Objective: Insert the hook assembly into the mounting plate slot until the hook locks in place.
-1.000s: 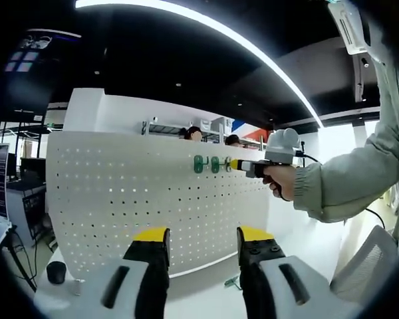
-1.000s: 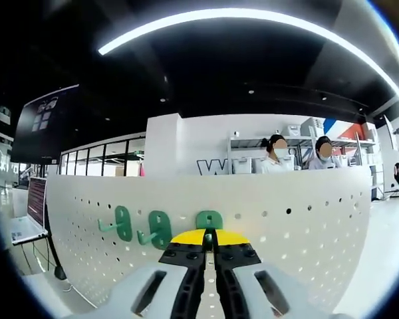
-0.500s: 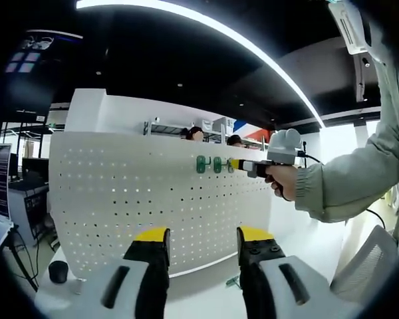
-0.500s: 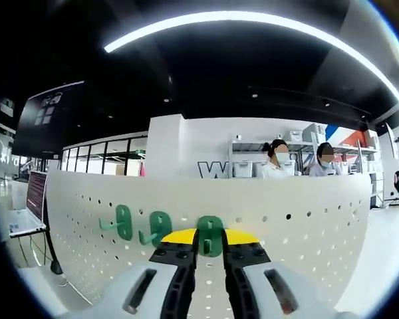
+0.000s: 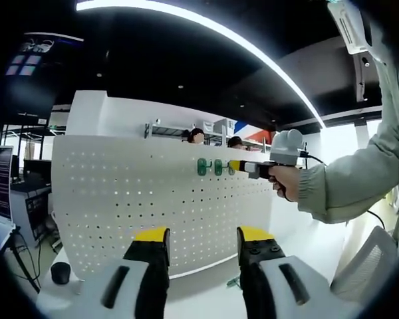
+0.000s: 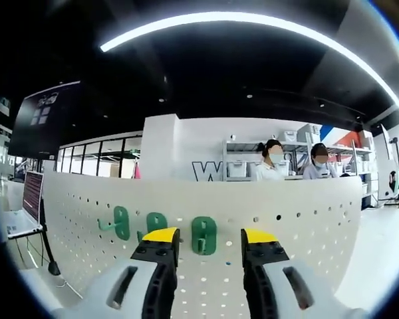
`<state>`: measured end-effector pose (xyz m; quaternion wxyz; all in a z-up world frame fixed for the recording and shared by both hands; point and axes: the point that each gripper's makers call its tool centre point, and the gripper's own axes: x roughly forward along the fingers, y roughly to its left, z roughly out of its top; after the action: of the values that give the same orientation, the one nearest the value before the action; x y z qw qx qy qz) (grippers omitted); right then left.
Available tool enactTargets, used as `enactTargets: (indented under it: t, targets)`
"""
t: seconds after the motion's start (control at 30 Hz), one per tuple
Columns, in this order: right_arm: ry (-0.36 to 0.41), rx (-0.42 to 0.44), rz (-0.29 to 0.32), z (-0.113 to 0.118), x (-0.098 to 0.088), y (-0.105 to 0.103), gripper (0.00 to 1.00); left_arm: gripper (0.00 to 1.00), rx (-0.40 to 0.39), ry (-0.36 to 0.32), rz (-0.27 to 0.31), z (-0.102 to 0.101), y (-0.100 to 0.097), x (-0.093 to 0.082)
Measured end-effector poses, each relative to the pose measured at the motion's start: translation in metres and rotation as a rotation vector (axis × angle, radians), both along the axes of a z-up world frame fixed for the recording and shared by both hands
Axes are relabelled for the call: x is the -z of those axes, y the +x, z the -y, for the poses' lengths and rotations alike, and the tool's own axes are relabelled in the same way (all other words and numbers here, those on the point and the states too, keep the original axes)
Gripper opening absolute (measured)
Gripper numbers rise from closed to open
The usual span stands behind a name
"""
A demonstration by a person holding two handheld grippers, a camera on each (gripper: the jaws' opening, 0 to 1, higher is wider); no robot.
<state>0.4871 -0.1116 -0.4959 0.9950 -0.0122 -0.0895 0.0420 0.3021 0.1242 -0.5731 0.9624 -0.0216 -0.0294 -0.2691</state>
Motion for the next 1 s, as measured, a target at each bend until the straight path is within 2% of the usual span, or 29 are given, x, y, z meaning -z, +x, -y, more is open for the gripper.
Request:
enactTargets:
  t: [0.53, 1.0]
  targets:
    - [-0.027, -0.003, 0.009, 0.003, -0.008, -0.024, 0.43, 0.42, 0.011, 0.004, 0.024, 0.004, -0.012, -0.01]
    - [-0.021, -0.025, 0.015, 0.006, -0.015, -0.065, 0.47, 0.42, 0.042, 0.014, 0.043, 0.015, -0.023, -0.017]
